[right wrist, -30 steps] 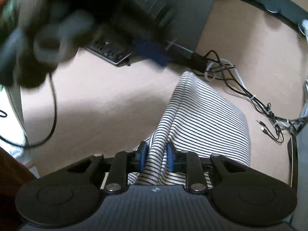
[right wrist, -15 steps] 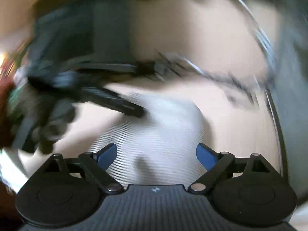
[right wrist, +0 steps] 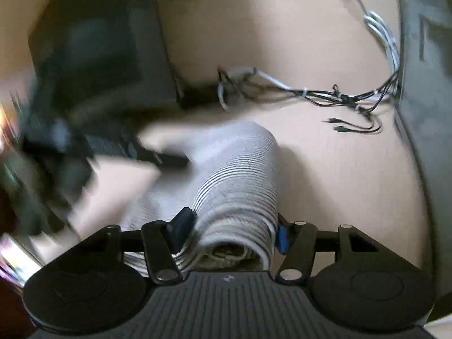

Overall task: Fold clothes
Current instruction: 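Fold the sweater over once more and release it with both grippers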

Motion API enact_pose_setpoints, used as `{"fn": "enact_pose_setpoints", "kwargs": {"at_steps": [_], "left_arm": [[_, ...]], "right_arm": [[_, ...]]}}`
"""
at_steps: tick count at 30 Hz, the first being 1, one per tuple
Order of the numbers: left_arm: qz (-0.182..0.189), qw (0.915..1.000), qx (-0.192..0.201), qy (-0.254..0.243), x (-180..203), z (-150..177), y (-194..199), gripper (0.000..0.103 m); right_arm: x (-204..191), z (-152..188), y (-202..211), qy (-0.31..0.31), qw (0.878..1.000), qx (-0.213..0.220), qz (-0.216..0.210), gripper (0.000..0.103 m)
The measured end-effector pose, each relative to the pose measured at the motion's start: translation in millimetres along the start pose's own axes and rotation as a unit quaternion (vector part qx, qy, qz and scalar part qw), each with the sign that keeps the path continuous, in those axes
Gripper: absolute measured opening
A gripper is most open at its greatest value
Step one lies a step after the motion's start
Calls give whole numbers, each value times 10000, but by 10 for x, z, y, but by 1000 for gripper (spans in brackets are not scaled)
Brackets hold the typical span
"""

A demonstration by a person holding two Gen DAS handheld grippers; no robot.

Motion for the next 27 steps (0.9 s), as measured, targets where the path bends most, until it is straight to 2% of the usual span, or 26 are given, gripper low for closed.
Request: {"fn": "enact_pose_setpoints", "kwargs": {"at_steps": [3,5,9,11,13,18,20,21,22,24,25,27], "left_arm": [[9,10000,-3,-58,13,12,-5,39],[27,10000,-6,-38,-1,13,-6,39],[66,10000,-23,-12,-17,9,-15,39],[75,10000,-35,-24,-18,8,-22,39],[76,10000,-47,-15,-30,15,-31,39],[103,9998,7,154,-92,23,-33,40],[99,9996,36,264,-111,22,-26,39],[82,9994,61,321,-115,24,-16,39],[26,9993,106,363,-109,34,7,40],[-178,9987,206,432,-78,80,78,40],[-287,9981,259,483,-53,120,127,46],[-540,9965,304,560,11,210,198,55]], "right_arm": [[-143,40,-64,719,9962,-93,489,71],[-197,4,11,762,9961,122,430,76],[-371,-25,42,975,9939,448,258,76],[-527,17,-58,1177,9924,352,123,76],[-715,149,-212,1609,9866,86,256,72],[-873,253,-347,1897,9815,1,248,74],[-934,293,-399,2006,9794,-29,241,80],[-964,313,-425,2060,9782,-44,238,87],[-995,333,-451,2115,9771,-59,235,99],[-1055,448,-503,2406,9701,-86,321,102],[-1078,505,-510,2556,9659,-51,399,103],[-1054,532,-483,2524,9671,16,313,103]]}}
Point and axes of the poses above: each gripper's, at about its wrist camera, not at the fingertips, and y roughly against the way its jaws point, x to its right, z to its underside, the point moved 3 cm from there along -y, roughly the way its jaws point
